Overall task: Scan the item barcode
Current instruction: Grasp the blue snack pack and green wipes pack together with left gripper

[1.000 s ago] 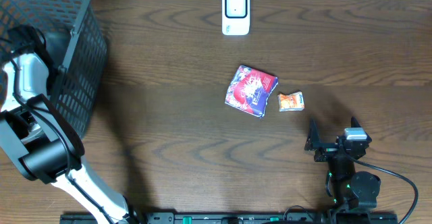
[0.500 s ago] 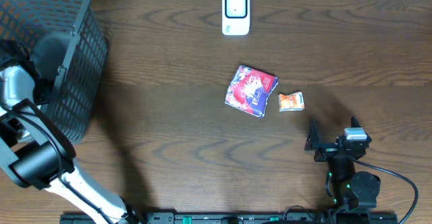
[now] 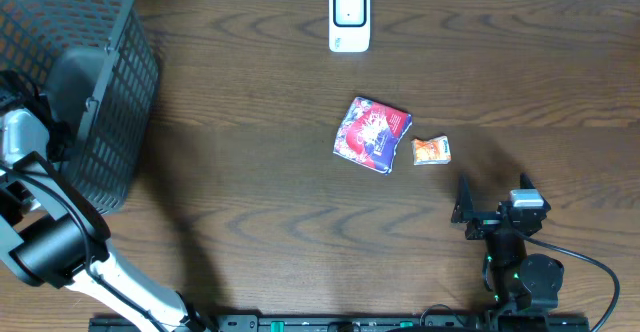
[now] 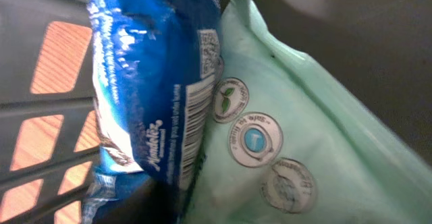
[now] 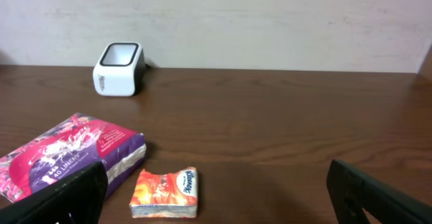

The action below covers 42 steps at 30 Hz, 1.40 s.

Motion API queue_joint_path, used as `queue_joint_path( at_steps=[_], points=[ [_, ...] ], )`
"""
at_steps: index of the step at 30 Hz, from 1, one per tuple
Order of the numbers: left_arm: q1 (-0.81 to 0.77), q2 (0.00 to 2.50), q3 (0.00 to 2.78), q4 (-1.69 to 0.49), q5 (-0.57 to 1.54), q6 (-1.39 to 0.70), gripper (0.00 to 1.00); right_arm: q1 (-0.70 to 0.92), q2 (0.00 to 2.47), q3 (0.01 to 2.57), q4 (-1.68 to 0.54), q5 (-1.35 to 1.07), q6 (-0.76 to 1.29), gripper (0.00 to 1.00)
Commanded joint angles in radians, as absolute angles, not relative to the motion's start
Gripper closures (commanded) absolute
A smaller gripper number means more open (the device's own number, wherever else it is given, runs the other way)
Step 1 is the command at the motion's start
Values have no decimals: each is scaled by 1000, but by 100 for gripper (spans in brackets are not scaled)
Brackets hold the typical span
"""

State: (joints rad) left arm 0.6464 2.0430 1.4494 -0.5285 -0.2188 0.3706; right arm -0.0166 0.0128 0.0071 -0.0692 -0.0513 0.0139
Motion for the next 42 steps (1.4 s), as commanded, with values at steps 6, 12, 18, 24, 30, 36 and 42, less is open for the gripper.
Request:
queue_joint_path(
  at_steps=[6,12,18,24,30,36,42],
  points=[
    [586,1972,1399,-566,-66,315,91,-18,9,6,-73,-51,6,1],
    [532,1800,1399,-562,-4,231,93,-18,9,6,-73,-51,6,1],
    [484,1618,1399,-558,75,178,93,-18,9,6,-73,-51,6,1],
    [473,1458,1399,-513,75,129,93,-18,9,6,-73,-51,6,1],
    [439,1298,1399,-455,204,48,93,-18,9,6,-73,-51,6,1],
    [316,1175,1399,-416,259,20,93,-18,9,6,-73,-51,6,1],
    [116,1143,1399,-433,263,-50,93,-18,9,6,-73,-51,6,1]
  ],
)
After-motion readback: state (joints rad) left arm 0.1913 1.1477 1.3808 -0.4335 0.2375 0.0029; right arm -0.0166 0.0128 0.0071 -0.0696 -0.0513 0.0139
